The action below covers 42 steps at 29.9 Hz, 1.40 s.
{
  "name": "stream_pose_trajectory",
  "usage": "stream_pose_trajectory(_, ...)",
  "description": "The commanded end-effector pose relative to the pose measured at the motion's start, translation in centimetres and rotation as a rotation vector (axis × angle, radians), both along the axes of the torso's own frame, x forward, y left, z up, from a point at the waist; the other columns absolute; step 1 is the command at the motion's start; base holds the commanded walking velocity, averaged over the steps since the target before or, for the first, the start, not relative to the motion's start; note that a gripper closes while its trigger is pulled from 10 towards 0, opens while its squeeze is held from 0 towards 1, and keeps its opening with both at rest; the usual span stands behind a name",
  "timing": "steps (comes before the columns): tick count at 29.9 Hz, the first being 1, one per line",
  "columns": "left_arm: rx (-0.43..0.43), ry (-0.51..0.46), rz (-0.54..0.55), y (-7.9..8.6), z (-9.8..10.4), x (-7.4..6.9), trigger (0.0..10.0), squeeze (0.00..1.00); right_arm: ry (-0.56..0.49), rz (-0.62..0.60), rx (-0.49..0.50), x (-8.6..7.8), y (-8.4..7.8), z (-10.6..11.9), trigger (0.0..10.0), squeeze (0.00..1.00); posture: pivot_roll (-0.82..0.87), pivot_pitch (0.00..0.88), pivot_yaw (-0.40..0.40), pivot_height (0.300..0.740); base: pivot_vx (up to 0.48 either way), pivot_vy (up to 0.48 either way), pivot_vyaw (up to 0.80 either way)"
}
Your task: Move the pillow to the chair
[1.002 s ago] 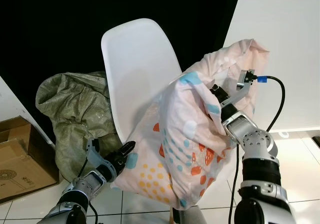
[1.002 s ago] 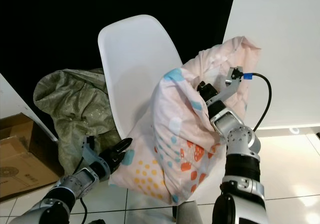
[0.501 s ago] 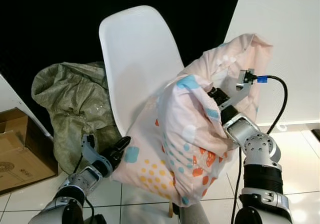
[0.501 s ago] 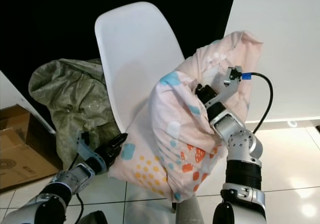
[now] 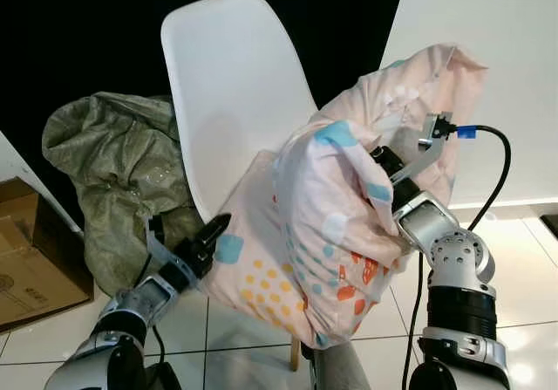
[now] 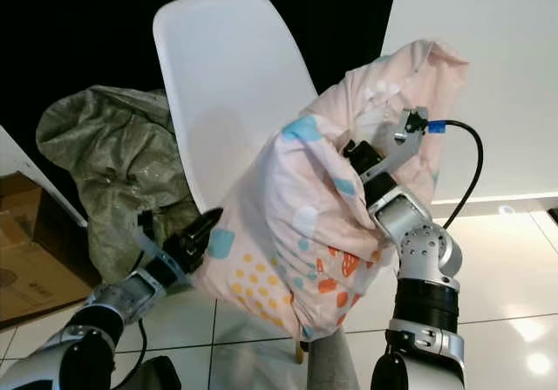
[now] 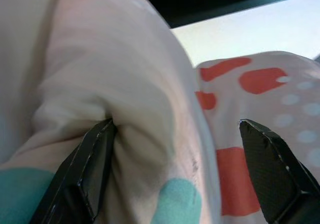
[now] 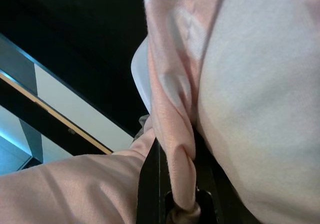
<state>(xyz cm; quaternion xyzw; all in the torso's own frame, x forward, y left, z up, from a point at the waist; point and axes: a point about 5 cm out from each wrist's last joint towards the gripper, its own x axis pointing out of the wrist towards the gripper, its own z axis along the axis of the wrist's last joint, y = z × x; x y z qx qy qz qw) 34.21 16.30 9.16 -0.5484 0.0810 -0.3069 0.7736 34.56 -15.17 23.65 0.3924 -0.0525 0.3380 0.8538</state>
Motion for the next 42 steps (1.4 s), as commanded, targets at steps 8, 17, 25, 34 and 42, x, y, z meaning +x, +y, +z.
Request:
stream_pose_trajectory(8, 0.181, 0.132, -0.059, -0.5, -2.1, -0.7, 10.0, 0.0, 0.06, 0.045, 0.019, -0.3, 1.2, -1.0, 10.0, 0.0, -0.27, 0.257, 0.006, 0.471, 0.0, 0.0, 0.0)
stream_pose_trajectory(17, 0.171, 0.134, -0.063, -0.3, -2.2, -0.9, 0.0, 0.0, 0.039, 0.044, 0.033, -0.3, 1.1, -0.3, 10.0, 0.0, -0.27, 0.249, 0.007, 0.471, 0.0, 0.0, 0.0)
stream_pose_trajectory(25, 0.142, 0.073, 0.038, 1.0, -0.6, 0.2, 0.0, 0.0, 0.05, 0.032, 0.025, -0.2, 1.1, -0.6, 10.0, 0.0, -0.26, 0.232, 0.011, 0.471, 0.0, 0.0, 0.0)
stream_pose_trajectory(34, 0.071, -0.329, 0.188, 3.6, 8.1, 2.3, 0.0, 0.0, 0.185, -0.133, -0.026, 1.1, -1.0, -3.7, 10.0, 0.0, -0.24, 0.215, 0.016, 0.471, 0.0, 0.0, 0.0)
stream_pose_trajectory(42, 0.066, -0.516, 0.322, 5.6, 12.9, 1.2, 0.0, 0.0, 0.242, -0.206, -0.003, 1.5, -1.9, -4.9, 10.0, 0.0, -0.22, 0.207, 0.02, 0.471, 0.0, 0.0, 0.0)
